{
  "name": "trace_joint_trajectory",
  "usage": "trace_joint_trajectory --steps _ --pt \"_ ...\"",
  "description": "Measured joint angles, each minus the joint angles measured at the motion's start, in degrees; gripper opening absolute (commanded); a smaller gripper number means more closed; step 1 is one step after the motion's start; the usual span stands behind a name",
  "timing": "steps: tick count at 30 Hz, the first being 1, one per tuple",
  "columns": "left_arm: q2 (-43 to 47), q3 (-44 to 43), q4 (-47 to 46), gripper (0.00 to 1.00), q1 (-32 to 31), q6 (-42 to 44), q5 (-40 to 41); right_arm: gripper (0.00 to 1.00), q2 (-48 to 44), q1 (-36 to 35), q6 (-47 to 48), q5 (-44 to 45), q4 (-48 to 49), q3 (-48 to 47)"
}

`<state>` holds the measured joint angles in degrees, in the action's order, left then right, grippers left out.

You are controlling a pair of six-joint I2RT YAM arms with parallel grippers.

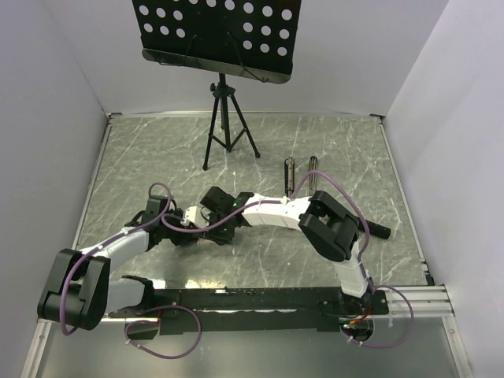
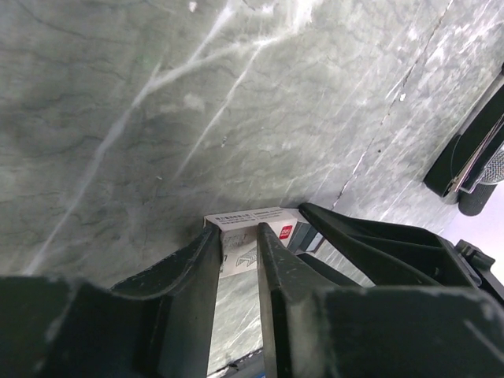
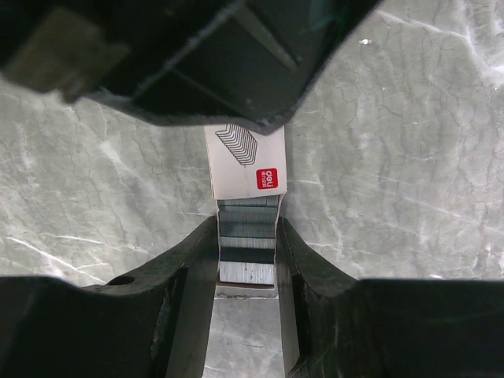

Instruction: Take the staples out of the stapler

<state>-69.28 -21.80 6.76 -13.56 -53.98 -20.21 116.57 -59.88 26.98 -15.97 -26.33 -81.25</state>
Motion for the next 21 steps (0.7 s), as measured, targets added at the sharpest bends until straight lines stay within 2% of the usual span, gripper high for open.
trace_joint_trajectory --steps 6,21 --pt "0.0 -0.4 0.5 0.34 -1.3 0.1 0.0 0.38 -2.4 -0.2 0.6 -0.8 2.6 4.0" --pt "0.0 -0.4 -0.1 0.32 -3.6 -0.8 0.9 0.38 -2.7 -0.3 -0.3 -0.8 3.8 4.7"
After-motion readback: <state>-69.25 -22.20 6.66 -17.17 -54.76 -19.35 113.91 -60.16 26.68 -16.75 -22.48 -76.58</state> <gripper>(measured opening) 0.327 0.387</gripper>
